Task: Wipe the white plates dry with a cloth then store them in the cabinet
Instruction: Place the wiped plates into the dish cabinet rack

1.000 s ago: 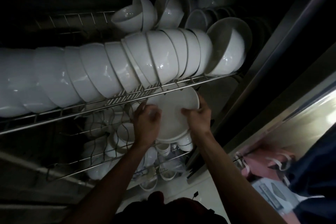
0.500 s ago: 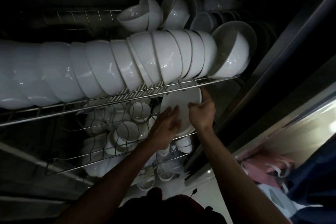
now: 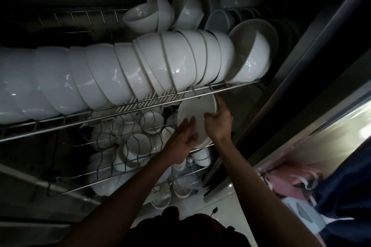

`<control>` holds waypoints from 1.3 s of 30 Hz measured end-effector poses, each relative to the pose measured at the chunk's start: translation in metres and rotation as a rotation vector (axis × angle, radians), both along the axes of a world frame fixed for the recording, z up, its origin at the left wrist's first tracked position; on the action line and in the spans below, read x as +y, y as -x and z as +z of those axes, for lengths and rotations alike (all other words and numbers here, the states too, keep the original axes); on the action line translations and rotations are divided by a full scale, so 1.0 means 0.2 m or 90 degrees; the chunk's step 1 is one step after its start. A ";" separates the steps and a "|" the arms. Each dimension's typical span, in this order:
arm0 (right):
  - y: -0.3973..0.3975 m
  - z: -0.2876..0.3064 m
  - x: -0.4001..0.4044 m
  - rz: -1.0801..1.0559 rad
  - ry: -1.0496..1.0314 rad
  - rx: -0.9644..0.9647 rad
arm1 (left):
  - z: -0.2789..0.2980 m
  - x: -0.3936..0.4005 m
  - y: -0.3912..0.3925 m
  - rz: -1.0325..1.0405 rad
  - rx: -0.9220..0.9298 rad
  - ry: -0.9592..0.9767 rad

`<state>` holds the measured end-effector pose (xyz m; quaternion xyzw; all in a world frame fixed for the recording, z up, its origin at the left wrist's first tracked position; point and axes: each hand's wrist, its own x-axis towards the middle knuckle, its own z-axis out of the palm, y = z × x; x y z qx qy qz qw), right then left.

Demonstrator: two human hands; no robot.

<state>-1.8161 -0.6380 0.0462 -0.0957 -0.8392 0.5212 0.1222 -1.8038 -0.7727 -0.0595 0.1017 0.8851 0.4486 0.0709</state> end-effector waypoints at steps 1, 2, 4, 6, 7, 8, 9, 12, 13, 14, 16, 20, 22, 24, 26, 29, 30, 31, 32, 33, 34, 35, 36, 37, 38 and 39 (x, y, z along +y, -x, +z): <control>0.00 -0.01 0.00 0.004 0.001 0.000 | 0.00 0.00 0.00 0.004 0.007 0.009; 0.00 -0.01 0.01 0.009 -0.001 -0.002 | 0.00 0.00 -0.01 0.008 0.010 0.018; 0.00 -0.03 0.01 0.018 -0.010 -0.004 | 0.02 -0.01 -0.01 0.013 0.009 0.034; 0.00 -0.04 0.01 0.023 -0.020 0.000 | 0.02 0.00 -0.02 0.017 0.011 0.053; 0.00 -0.05 0.01 0.025 -0.028 -0.001 | 0.02 -0.01 -0.03 0.022 0.010 0.064; -0.01 -0.05 0.01 0.029 -0.038 0.002 | 0.02 -0.01 -0.04 0.027 0.010 0.077; -0.01 -0.04 0.02 0.033 -0.050 0.007 | 0.02 -0.01 -0.04 0.030 0.004 0.093; -0.03 -0.03 0.01 0.029 -0.097 0.026 | 0.03 -0.02 -0.05 0.033 -0.029 0.123; -0.03 -0.03 0.01 0.026 -0.108 0.040 | 0.03 -0.03 -0.05 0.032 -0.035 0.125; -0.04 -0.04 0.00 0.025 -0.118 0.050 | 0.04 -0.03 -0.06 0.032 -0.039 0.125; -0.05 -0.06 -0.01 0.024 -0.138 0.053 | 0.05 -0.04 -0.07 0.022 -0.026 0.135; -0.04 -0.11 0.00 0.028 -0.214 0.068 | 0.02 -0.06 -0.08 0.053 -0.017 0.135; -0.04 -0.11 0.01 0.029 -0.226 0.063 | 0.02 -0.05 -0.07 0.065 -0.025 0.129; -0.03 -0.12 0.01 0.029 -0.225 0.064 | 0.04 -0.05 -0.07 0.076 -0.032 0.110; -0.04 -0.12 0.02 0.036 -0.221 0.061 | 0.05 -0.05 -0.08 0.105 -0.045 0.076; -0.04 -0.13 0.03 0.044 -0.210 0.059 | 0.06 -0.06 -0.07 0.108 -0.053 0.073; -0.05 -0.13 0.03 0.046 -0.206 0.059 | 0.06 -0.06 -0.07 0.107 -0.062 0.073; -0.05 -0.13 0.04 0.048 -0.201 0.058 | 0.06 -0.06 -0.07 0.106 -0.068 0.074; -0.05 -0.13 0.04 0.050 -0.196 0.056 | 0.06 -0.07 -0.08 0.107 -0.071 0.076; -0.05 -0.13 0.04 0.051 -0.192 0.054 | 0.06 -0.07 -0.08 0.111 -0.075 0.075; -0.05 -0.13 0.04 0.052 -0.190 0.052 | 0.06 -0.07 -0.08 0.115 -0.081 0.075; -0.06 -0.13 0.04 0.053 -0.187 0.046 | 0.05 -0.07 -0.09 0.118 -0.085 0.075; -0.06 -0.13 0.04 0.054 -0.185 0.038 | 0.05 -0.07 -0.09 0.119 -0.085 0.078; -0.06 -0.13 0.04 0.055 -0.181 0.031 | 0.06 -0.07 -0.10 0.118 -0.083 0.081; -0.06 -0.12 0.04 0.057 -0.180 0.028 | 0.07 -0.06 -0.10 0.116 -0.084 0.083; -0.06 -0.12 0.04 0.059 -0.179 0.026 | 0.08 -0.06 -0.10 0.114 -0.082 0.081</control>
